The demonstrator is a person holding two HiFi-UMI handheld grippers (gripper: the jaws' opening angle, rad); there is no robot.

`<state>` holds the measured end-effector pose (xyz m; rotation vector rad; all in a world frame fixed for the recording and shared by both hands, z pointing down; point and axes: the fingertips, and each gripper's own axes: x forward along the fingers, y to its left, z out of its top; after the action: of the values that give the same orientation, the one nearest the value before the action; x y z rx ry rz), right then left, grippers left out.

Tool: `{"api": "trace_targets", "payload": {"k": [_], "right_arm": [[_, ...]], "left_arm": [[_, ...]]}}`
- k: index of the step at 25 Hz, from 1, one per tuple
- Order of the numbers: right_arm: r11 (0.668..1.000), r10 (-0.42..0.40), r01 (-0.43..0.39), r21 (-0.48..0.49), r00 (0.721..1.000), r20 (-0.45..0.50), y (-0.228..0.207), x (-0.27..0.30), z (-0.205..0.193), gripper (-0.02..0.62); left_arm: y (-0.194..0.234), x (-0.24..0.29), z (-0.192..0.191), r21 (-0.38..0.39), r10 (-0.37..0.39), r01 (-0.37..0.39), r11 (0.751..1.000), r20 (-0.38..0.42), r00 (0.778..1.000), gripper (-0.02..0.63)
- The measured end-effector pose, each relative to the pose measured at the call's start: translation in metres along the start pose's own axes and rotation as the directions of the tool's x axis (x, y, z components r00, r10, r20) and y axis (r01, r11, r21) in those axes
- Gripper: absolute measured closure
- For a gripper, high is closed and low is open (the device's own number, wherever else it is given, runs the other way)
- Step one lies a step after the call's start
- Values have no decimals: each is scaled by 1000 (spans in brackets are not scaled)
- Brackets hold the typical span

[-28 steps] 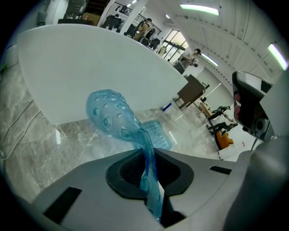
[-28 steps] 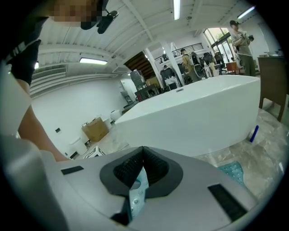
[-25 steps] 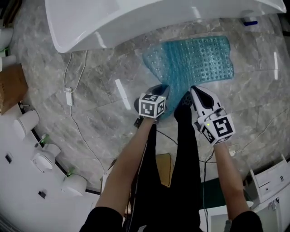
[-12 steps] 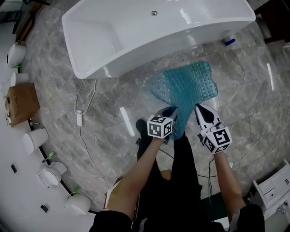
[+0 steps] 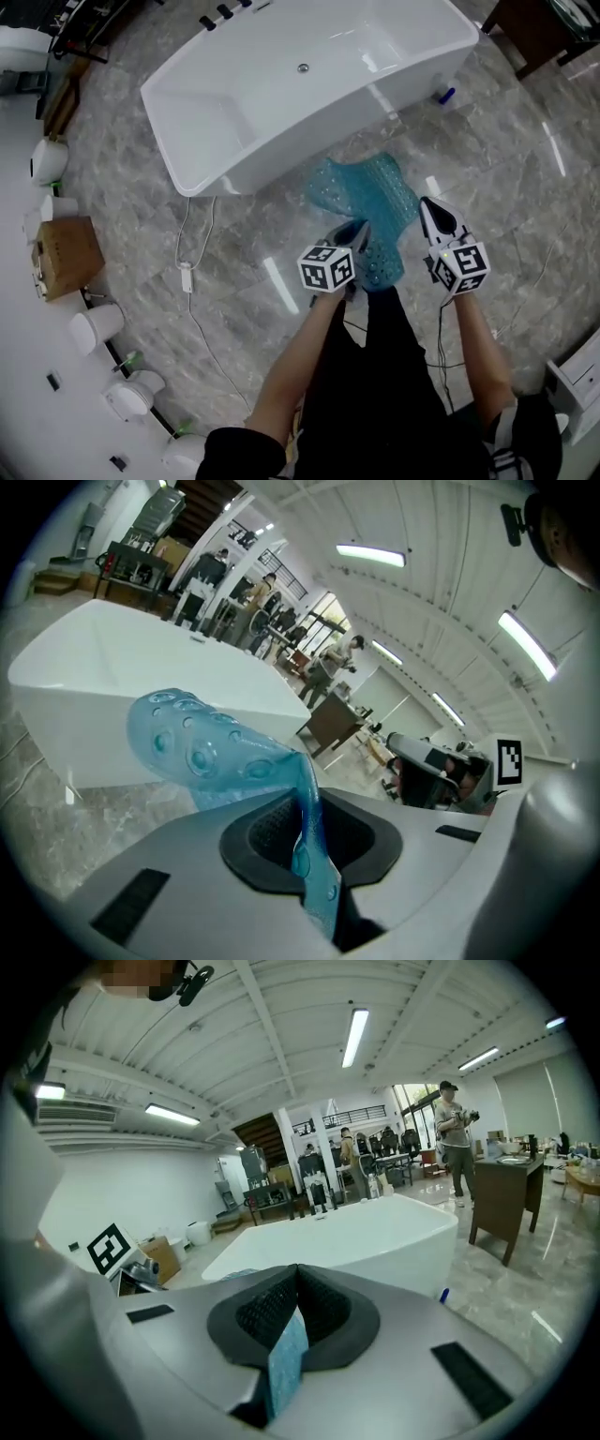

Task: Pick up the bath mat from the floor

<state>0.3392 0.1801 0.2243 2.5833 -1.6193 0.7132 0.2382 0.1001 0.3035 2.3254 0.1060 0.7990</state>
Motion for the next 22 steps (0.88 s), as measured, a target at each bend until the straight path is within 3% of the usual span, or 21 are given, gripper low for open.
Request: {"api": "trace_targets", "payload": {"k": [4, 8, 13, 18, 22], "right_arm": [[999, -40, 40, -20, 999, 29, 11, -24, 18, 583], [998, -60, 62, -22, 994, 89, 37, -65, 43, 583], [995, -89, 92, -26, 990, 107, 76, -92, 60, 583], [990, -132, 137, -21, 979, 157, 124, -111, 77, 583], [992, -123, 121, 23, 971, 207, 167, -132, 95, 583]], "left_arm": [[-23, -35, 21, 47, -37, 34, 998, 61, 997, 561], [-58, -73, 29, 163, -78, 63, 985, 84, 993, 561], [-100, -106, 42, 388, -157, 115, 915, 80, 984, 562], [-120, -162, 75, 475, -236, 135, 870, 160, 959, 563], [-131, -213, 98, 568, -261, 102, 817, 206, 943, 561]]}}
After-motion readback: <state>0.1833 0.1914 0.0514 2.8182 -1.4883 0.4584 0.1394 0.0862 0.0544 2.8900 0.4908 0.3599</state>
